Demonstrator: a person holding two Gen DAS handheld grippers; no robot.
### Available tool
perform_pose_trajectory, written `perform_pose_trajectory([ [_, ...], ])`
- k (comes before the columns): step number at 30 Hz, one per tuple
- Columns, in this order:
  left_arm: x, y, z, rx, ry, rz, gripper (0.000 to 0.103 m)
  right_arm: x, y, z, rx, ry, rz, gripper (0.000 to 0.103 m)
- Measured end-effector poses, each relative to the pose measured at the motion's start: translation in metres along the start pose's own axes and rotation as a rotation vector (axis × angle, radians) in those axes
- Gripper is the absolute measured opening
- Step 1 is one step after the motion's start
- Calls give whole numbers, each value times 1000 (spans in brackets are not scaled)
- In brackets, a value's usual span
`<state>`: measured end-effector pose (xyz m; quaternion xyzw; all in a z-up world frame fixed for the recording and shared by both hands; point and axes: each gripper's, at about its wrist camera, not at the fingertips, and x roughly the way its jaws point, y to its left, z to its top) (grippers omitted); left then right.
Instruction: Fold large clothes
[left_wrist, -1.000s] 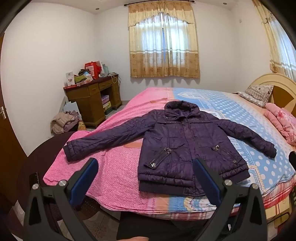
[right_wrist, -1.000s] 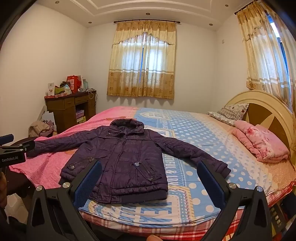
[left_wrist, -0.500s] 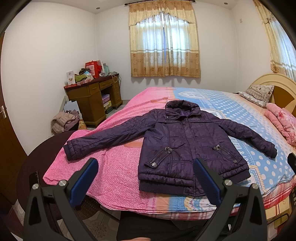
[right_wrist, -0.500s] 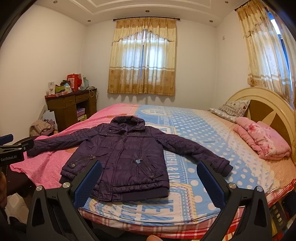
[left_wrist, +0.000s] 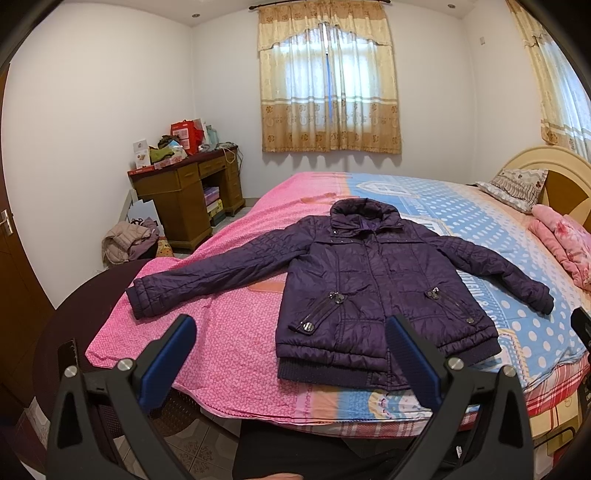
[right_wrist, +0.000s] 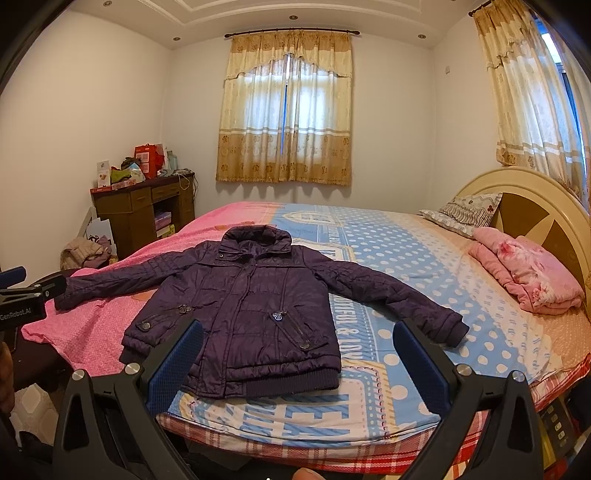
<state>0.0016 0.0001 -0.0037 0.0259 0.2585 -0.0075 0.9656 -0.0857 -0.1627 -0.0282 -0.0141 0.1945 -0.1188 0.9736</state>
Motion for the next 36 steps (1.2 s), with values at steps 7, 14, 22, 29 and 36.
perform_pose_trajectory([
  [7,0,0,0,1,0,2,103,1,0,-1,1,2,0,102],
  [14,1,2,-2,-3,2,2,103,2,0,-2,3,5,1,102],
  [22,2,2,-2,-2,3,2,103,3,1,-6,3,9,3,102],
  [29,3,3,-4,-2,5,4,103,4,1,-8,2,12,1,102],
  [36,3,3,-4,-1,6,4,103,5,1,-8,5,14,3,102],
])
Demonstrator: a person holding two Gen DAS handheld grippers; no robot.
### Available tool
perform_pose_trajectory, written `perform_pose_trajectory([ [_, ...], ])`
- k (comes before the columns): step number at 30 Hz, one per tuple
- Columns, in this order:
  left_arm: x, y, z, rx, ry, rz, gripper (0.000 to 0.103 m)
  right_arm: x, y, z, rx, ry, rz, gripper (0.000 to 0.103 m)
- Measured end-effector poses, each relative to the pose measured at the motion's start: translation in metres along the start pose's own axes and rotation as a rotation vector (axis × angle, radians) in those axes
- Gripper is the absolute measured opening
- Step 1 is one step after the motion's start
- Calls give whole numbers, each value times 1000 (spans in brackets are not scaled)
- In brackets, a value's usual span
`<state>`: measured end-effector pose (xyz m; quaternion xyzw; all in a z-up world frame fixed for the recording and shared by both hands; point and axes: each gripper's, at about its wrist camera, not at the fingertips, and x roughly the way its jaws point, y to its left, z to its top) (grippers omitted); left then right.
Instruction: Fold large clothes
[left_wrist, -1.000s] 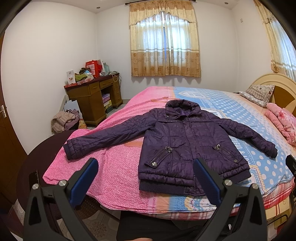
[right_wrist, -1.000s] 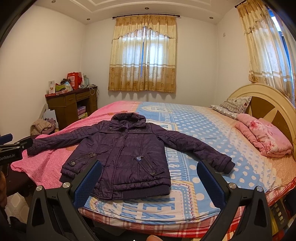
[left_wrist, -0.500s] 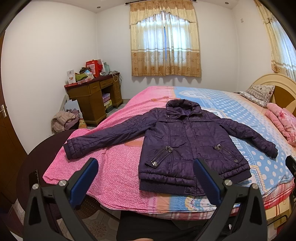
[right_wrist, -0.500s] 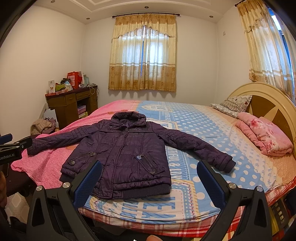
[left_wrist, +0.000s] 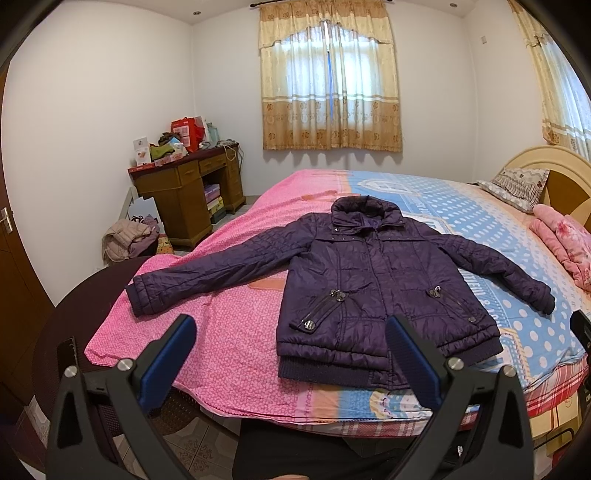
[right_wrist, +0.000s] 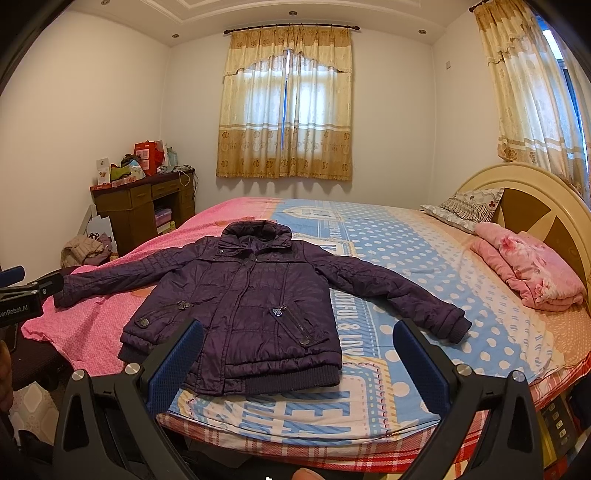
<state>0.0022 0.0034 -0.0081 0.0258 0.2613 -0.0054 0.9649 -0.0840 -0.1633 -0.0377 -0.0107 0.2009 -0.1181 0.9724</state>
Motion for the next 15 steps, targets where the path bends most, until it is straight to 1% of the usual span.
perform_pose_trajectory([
  [8,2,0,-3,1,2,1,103,4,-1,-2,2,10,1,102],
  [15,4,-4,-5,16,9,-24,103,5,-1,-2,3,14,0,102],
])
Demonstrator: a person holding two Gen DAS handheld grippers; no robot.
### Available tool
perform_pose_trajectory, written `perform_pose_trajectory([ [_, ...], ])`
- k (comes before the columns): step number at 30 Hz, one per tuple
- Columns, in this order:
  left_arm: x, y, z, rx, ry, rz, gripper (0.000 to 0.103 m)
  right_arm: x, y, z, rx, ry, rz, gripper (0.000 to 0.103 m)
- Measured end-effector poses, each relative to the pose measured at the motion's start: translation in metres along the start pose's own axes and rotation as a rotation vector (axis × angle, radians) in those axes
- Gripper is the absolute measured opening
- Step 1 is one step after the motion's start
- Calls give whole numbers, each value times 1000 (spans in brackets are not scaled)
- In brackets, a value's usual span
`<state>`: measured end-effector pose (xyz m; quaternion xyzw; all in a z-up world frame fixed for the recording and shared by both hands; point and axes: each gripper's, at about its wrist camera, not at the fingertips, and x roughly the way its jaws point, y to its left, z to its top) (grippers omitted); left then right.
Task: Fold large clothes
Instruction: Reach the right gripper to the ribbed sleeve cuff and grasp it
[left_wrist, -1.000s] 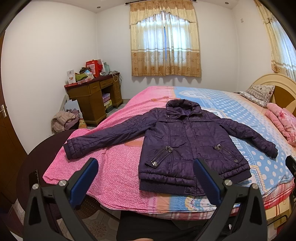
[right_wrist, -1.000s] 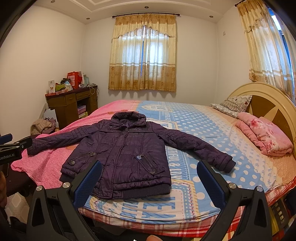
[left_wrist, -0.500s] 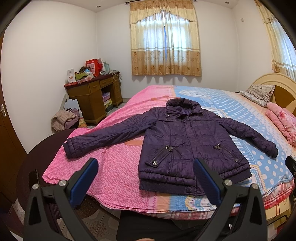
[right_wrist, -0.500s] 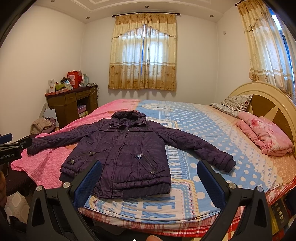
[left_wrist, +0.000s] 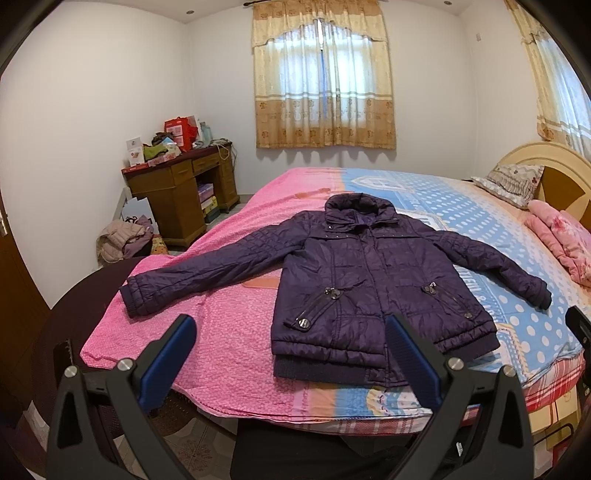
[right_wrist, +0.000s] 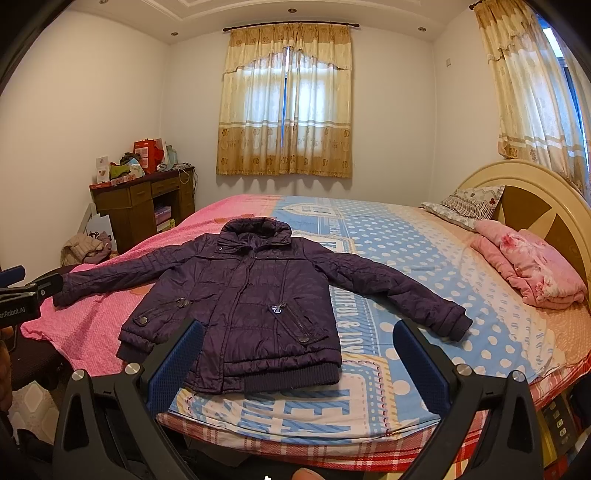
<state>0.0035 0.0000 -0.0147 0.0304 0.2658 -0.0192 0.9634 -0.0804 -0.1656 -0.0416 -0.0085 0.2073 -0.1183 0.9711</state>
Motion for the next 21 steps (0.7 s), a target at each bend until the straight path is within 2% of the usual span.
perform_pose_trajectory([
  [11,20,1,2,6,37,-7,103,16,-3,-5,-17,19,-17,102],
  [17,53,7,6,17,70,19,103,60,-19,-16,-47,80,-45,102],
  [20,74,6,9,29,84,28,103,83,-38,-24,-3,113,-48,102],
  [21,81,5,11,31,93,31,103,91,-49,-27,33,99,-48,102],
])
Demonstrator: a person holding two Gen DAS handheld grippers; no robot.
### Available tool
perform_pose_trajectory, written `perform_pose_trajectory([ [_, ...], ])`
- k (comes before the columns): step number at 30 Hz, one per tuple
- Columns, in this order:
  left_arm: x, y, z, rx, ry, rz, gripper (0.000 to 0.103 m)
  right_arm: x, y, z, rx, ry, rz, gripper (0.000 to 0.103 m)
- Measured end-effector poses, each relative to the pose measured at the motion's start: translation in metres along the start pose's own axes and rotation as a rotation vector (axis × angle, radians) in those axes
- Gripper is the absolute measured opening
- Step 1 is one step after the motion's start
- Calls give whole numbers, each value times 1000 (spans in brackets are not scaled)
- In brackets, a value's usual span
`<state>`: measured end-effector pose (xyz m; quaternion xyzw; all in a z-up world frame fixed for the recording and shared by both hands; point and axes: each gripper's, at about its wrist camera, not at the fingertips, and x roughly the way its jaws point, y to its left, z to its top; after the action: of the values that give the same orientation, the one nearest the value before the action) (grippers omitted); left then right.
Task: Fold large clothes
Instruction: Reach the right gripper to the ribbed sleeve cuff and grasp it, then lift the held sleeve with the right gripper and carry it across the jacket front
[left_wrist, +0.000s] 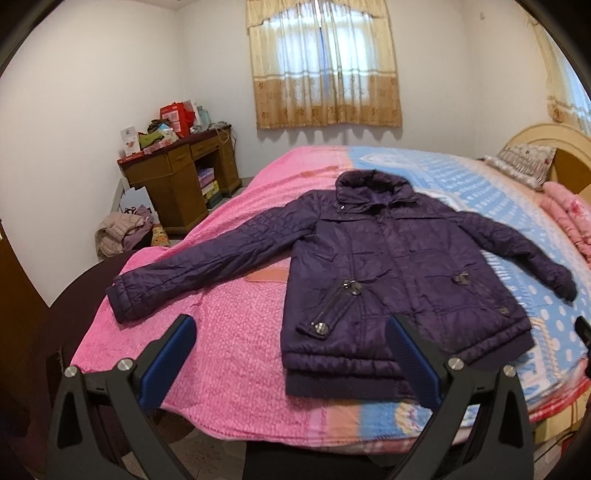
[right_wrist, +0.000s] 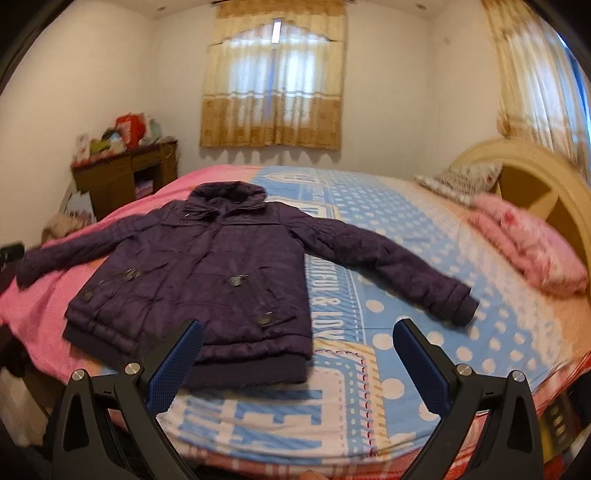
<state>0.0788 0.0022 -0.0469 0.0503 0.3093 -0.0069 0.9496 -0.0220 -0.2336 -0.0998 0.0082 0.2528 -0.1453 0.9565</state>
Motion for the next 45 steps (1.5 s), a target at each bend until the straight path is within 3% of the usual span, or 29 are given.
perform_pose_trajectory([
  [3,26,-9,6,19,20,-3,103,21,-30,-3,79,-14,7,102],
  [10,86,-41,24,55,29,-15,103,86,-114,-2,184,162,-141,102],
  [13,114,-53,33,67,43,-14,103,104,-171,-2,347,196,-162,102],
  [16,140,-59,40,70,49,17,103,115,-216,-3,482,196,-208,102],
  [21,168,-63,48,57,69,15,103,133,-260,-2,584,183,-258,102],
  [26,187,-66,51,53,74,17,103,163,-282,-5,665,210,-173,101],
  [28,197,-66,49,41,92,12,103,178,-288,-10,698,238,-139,82],
  [30,205,-66,45,45,104,12,103,190,-290,-13,727,251,-84,76],
  [33,216,-67,40,61,117,32,103,197,-282,-11,692,246,-110,73],
  [37,224,-62,36,38,132,31,103,207,-280,-8,657,263,-90,47],
  [40,231,-63,32,37,148,25,103,208,-279,-1,628,268,-80,38],
  [45,233,-60,29,23,149,10,103,196,-268,35,536,217,-127,33],
])
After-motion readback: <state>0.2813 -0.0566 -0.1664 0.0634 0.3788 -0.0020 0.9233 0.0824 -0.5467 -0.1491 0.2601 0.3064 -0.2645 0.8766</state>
